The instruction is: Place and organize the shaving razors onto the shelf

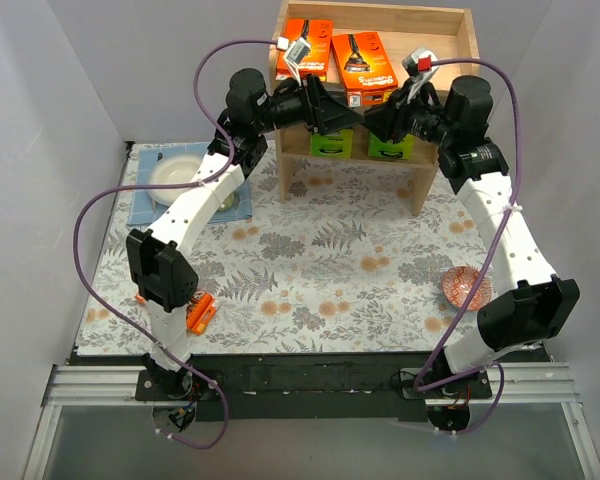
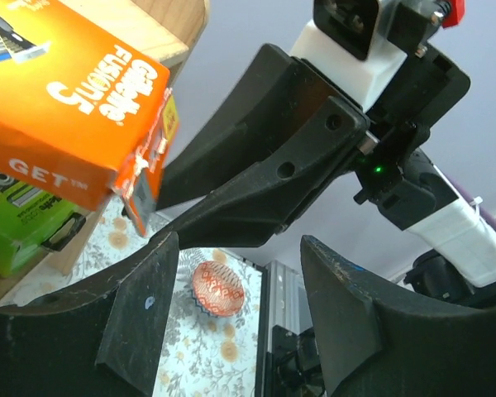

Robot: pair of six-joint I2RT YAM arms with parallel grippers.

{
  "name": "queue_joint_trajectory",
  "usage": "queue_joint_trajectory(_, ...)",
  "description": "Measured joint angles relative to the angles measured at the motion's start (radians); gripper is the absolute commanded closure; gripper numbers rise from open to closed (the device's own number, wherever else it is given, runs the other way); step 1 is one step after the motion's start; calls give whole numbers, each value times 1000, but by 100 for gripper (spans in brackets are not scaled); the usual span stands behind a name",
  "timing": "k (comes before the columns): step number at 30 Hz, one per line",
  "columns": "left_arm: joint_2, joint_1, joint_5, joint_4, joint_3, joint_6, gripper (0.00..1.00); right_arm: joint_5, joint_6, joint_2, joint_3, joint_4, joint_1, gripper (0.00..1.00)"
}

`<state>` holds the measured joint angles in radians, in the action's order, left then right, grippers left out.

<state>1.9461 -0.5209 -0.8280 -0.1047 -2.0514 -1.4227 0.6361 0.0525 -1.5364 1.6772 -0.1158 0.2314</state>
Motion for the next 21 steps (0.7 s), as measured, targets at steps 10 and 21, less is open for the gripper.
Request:
queue_joint_trajectory(10, -253, 0, -15, 211, 183, 223, 39, -60, -190, 242, -188, -122, 0, 53)
queue_joint_trajectory(21, -548, 0, 242, 325, 498, 602, 39, -423, -906, 517, -646, 317, 167, 48)
